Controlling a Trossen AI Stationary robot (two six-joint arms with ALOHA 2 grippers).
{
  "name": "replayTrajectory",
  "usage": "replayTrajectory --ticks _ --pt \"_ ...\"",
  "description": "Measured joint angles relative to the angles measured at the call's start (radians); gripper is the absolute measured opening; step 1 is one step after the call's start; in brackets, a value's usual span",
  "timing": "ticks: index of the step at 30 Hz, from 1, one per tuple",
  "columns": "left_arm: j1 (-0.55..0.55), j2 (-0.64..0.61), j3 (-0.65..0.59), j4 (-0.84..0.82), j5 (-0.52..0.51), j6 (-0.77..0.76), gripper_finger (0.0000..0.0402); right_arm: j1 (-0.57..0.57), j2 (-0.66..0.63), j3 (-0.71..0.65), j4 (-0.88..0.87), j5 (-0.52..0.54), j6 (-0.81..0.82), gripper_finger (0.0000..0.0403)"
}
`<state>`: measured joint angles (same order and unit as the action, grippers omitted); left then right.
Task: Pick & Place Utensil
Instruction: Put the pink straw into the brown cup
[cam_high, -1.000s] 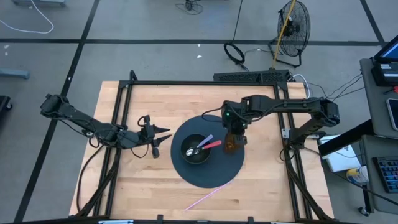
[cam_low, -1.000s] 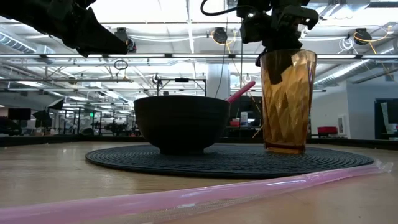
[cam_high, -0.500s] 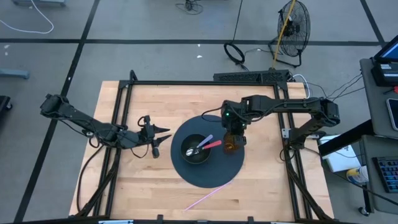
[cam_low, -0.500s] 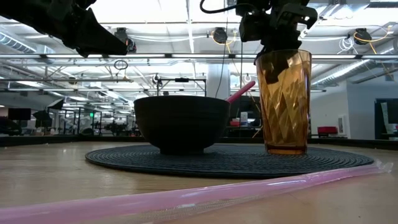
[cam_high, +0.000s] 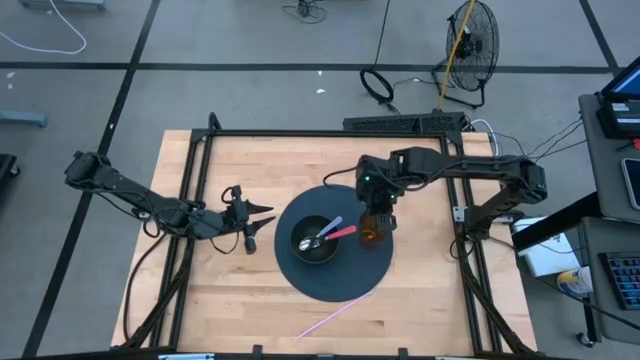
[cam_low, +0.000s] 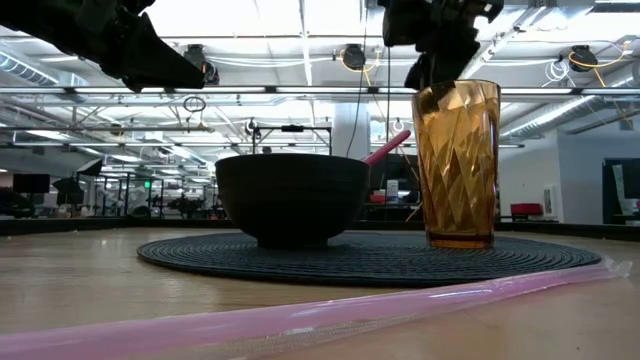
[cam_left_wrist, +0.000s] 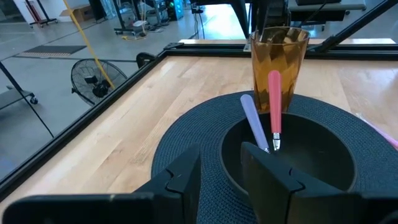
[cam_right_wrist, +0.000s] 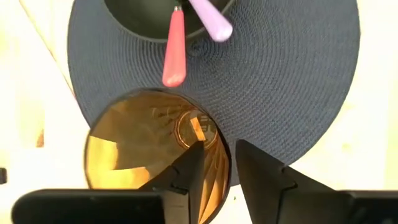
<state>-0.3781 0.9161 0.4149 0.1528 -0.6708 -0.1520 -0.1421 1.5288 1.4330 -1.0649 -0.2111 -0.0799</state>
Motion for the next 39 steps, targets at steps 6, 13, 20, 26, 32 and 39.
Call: replayTrajectory --ticks 6,13,20,26,32,39 --pt "0.0 0.0 0.0 0.0 0.0 0.0 0.0122 0.0 0.0 0.065 -0.079 0.002 0.016 0.0101" --pt "0.0 0.0 0.0 0.0 0.0 -0.001 0.0122 0.01 -0.004 0.127 -0.148 0.037 0.042 0.0106" --pt "0.0 0.0 0.0 0.0 0.0 -0.001 0.0122 0.047 -0.025 0.135 -0.145 0.058 0.043 0.0107" --pt "0.0 0.0 0.0 0.0 0.0 -0.01 0.0122 0.135 -0.068 0.13 -0.154 0.088 0.069 0.0105" --pt "0.0 0.0 0.0 -0.004 0.016 -0.011 0.0122 0.298 -0.162 0.108 -0.09 0.243 0.103 0.0106" --pt "0.0 0.0 0.0 -0.013 0.029 -0.009 0.0122 0.517 -0.31 -0.032 0.194 0.345 0.139 0.0105"
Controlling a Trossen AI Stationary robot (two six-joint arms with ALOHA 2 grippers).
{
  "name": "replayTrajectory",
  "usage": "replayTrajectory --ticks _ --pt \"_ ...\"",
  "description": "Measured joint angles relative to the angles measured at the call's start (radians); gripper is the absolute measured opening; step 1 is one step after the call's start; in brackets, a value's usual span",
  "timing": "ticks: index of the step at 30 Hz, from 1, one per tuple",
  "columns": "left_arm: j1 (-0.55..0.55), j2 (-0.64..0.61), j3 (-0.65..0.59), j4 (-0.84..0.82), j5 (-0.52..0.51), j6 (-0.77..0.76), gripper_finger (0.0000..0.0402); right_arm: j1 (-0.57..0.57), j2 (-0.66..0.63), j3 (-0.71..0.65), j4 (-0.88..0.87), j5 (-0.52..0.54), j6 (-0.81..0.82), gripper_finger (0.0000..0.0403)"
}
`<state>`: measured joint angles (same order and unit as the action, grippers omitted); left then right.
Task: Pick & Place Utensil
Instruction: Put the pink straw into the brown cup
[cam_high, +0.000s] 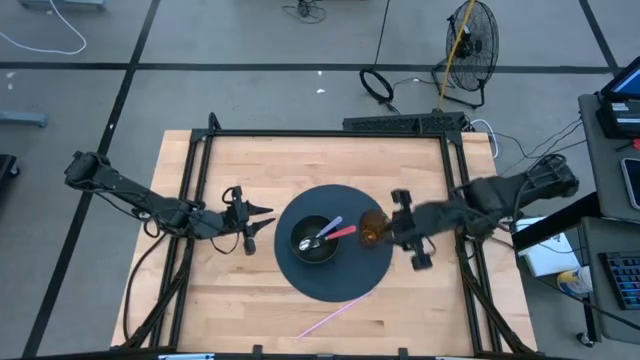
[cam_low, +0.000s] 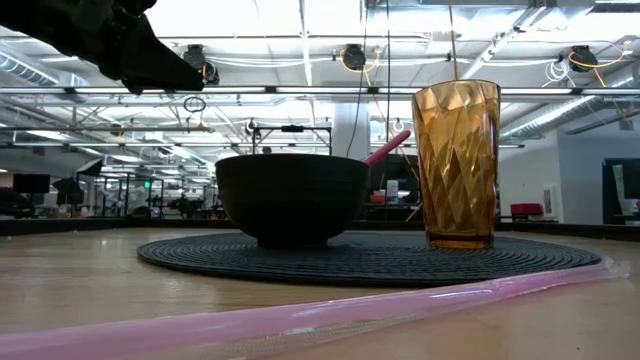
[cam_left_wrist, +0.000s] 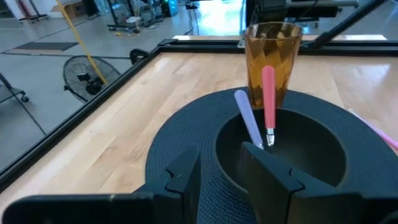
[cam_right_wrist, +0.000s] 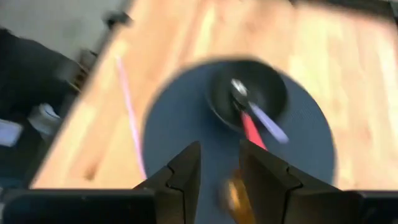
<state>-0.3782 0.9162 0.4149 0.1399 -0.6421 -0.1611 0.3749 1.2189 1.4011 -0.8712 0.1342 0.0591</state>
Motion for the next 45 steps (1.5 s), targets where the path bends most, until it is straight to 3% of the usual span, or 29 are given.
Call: replayTrajectory --ticks 11,18,27,33,39,45 --pt "0.0 0.0 0.0 -0.002 0.102 0.008 0.0122 0.135 -0.07 -0.444 0.606 -0.003 -0.056 0.0105" --pt "-0.019 0.006 0.0 0.003 0.363 0.003 0.0122 0.165 -0.07 -0.656 0.917 -0.003 -0.055 0.0105" --pt "-0.11 0.197 -0.001 0.204 0.428 0.029 0.0122 0.177 -0.009 -0.855 1.319 -0.009 -0.037 0.0104" --pt "-0.11 0.335 0.0 0.36 0.501 -0.011 0.0122 0.177 0.084 -0.863 1.413 -0.057 -0.018 0.0104" --pt "-0.14 0.491 0.014 0.532 0.606 -0.09 0.0122 0.179 0.079 -0.863 1.396 -0.054 -0.025 0.0105" --pt "-0.192 0.631 0.155 0.486 0.644 -0.127 0.0122 0.185 0.048 -0.862 1.33 0.024 -0.035 0.0104"
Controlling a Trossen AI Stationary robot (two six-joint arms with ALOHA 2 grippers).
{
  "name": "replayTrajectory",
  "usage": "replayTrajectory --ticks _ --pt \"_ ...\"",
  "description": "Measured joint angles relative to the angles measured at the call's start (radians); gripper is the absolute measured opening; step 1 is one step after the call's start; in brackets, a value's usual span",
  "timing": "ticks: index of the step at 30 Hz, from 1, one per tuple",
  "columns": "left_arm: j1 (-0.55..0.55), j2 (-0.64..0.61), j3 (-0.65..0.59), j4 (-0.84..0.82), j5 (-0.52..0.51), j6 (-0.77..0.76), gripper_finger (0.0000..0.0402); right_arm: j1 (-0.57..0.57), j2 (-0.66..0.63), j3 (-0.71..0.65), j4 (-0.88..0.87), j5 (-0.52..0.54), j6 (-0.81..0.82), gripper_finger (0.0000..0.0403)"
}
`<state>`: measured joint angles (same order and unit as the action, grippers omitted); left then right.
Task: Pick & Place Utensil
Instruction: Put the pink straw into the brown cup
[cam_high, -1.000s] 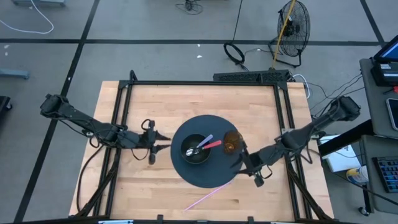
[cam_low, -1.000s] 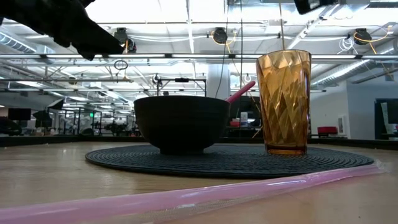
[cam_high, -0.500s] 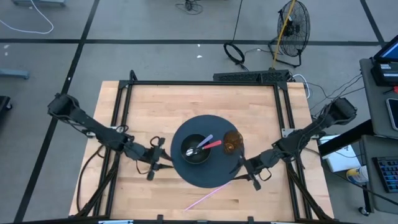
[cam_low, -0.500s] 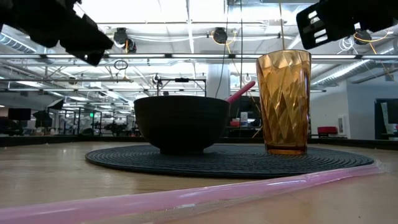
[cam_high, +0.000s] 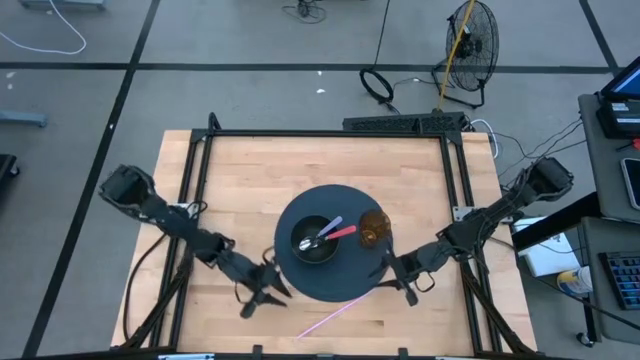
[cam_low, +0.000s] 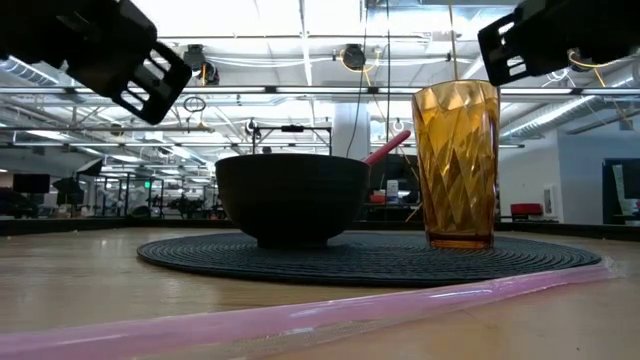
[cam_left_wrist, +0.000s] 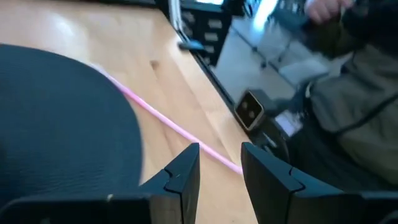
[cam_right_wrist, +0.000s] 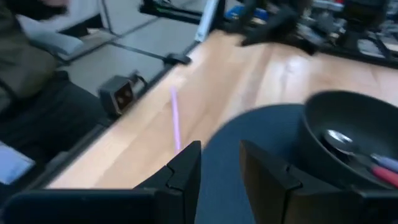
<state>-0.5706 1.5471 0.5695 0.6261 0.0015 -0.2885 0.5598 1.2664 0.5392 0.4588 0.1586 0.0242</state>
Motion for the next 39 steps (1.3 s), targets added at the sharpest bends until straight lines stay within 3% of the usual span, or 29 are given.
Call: replayTrajectory --ticks 5,10,22,30,39 --pt "-0.022 0.091 0.158 -0.169 0.009 0.048 0.0122 0.001 -0.012 0.0 -0.037 0.028 -0.008 0.0104" --pt "-0.004 0.153 0.242 -0.214 0.018 0.044 0.0122 0.003 -0.012 0.0 -0.05 0.028 0.004 0.0099" --pt "0.012 0.168 0.248 -0.22 0.023 0.047 0.0122 0.074 -0.033 0.0 -0.072 0.042 0.074 0.0093" --pt "0.012 0.168 0.248 -0.251 -0.003 0.039 0.0122 0.219 -0.037 0.0 -0.136 0.29 0.182 0.0093" --pt "0.021 0.168 0.248 -0.26 -0.016 0.045 0.0122 0.248 0.178 0.063 -0.026 0.281 0.263 0.0093"
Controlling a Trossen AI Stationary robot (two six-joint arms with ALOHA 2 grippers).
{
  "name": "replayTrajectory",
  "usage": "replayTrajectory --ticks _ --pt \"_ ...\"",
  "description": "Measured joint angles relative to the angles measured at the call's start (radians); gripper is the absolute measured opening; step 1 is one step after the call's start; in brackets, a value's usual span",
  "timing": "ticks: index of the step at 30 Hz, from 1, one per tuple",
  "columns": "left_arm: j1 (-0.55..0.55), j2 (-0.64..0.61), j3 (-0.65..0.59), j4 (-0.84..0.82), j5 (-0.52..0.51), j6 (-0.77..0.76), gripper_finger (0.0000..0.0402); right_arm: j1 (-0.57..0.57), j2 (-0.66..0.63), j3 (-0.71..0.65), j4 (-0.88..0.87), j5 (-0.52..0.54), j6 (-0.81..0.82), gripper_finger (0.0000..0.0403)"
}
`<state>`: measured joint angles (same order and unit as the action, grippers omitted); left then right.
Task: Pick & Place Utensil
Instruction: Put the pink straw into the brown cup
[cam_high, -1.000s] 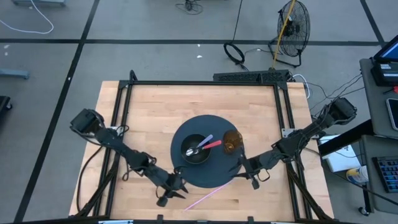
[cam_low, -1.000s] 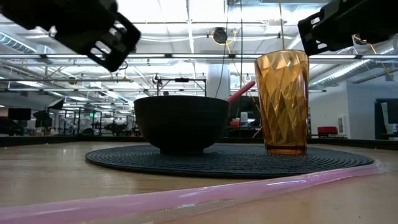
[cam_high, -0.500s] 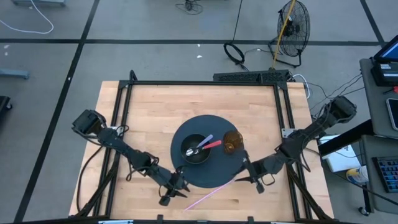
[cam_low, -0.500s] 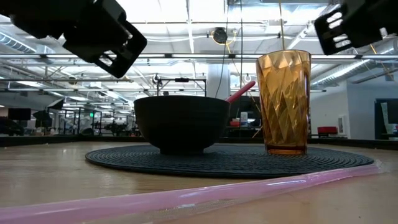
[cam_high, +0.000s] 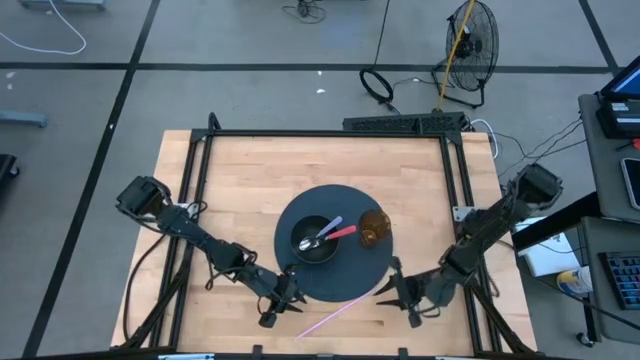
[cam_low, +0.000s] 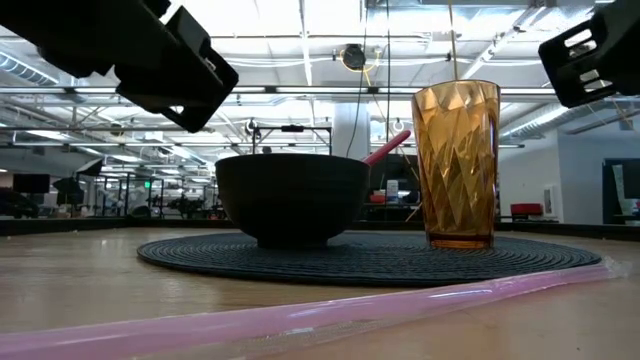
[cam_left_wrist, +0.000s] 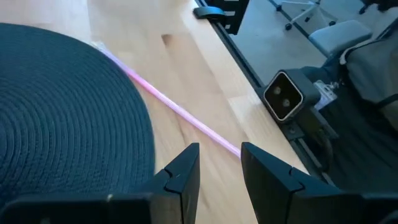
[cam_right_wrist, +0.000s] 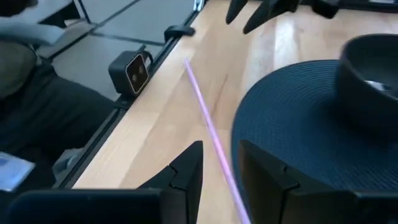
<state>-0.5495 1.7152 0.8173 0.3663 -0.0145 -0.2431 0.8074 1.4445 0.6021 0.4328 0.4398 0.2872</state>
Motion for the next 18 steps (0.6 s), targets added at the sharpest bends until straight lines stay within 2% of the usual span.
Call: replayTrajectory --ticks 4,9,14,18 --pt "-0.001 -0.001 0.0 -0.048 -0.008 -0.006 0.0122 0.0 0.096 0.084 -0.008 -0.024 -0.047 0.0093" --pt "-0.008 -0.001 0.0 -0.151 -0.052 -0.054 0.0122 -0.014 0.155 0.133 -0.025 -0.032 -0.068 0.0093" --pt "-0.037 -0.001 -0.006 -0.187 -0.112 -0.077 0.0122 -0.052 0.226 0.166 -0.025 -0.087 -0.063 0.0093" --pt "-0.063 -0.001 -0.006 -0.19 -0.152 -0.079 0.0122 -0.09 0.304 0.232 -0.027 -0.178 -0.102 0.0094"
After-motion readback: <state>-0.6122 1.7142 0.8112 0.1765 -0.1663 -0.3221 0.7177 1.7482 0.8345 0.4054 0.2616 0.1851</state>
